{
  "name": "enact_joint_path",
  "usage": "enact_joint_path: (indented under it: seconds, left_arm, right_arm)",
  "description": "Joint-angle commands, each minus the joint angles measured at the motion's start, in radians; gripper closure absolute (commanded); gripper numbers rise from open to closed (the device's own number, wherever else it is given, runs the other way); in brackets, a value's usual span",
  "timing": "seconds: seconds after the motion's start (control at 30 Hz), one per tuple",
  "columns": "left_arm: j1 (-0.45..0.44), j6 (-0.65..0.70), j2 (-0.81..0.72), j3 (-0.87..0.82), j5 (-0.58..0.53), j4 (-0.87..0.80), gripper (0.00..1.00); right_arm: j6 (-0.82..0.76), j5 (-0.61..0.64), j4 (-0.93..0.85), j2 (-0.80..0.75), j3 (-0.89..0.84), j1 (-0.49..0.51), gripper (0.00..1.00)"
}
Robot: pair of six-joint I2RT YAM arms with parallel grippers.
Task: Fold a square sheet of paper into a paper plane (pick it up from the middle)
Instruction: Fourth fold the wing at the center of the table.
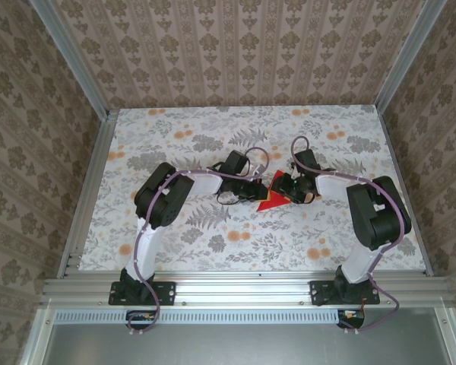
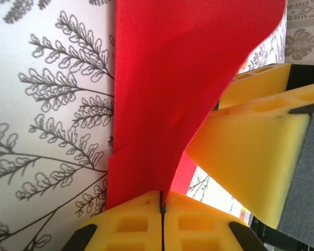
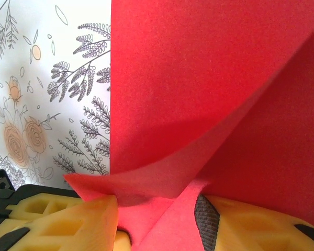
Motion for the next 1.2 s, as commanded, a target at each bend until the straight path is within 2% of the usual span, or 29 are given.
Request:
enact_joint_path:
  seconds: [0.0, 0.3, 0.5, 0.7, 0.97, 1.17]
  left_arm:
    - [0.003, -0.012, 0.01, 0.019, 0.011, -0.024, 0.89]
    - [0.012, -0.045, -0.033, -0.006, 0.022, 0.014, 0.79]
    - [0.024, -0.053, -0.088, -0.042, 0.018, 0.021, 0.76]
    - [0.038, -0.018, -0.174, -0.103, -0.057, 0.02, 0.75]
    - [-0.004, 0.055, -0.206, -0.127, -0.194, 0.015, 0.73]
    - [-0.029, 0.077, -0.205, -0.14, -0.173, 0.065, 0.73]
  right_arm:
    - [0.004, 0.122, -0.144, 0.068, -0.007, -0.002, 0.52]
    - [0.016, 0.161, -0.205, 0.094, 0.016, 0.004, 0.52]
    - [0.019, 0.166, -0.217, 0.098, 0.024, 0.006, 0.52]
    - [0.028, 0.169, -0.221, 0.099, 0.024, 0.006, 0.51]
    - [0.061, 0.196, -0.24, 0.105, 0.031, 0.012, 0.5]
    - [0.067, 0.213, -0.273, 0.118, 0.055, 0.02, 0.49]
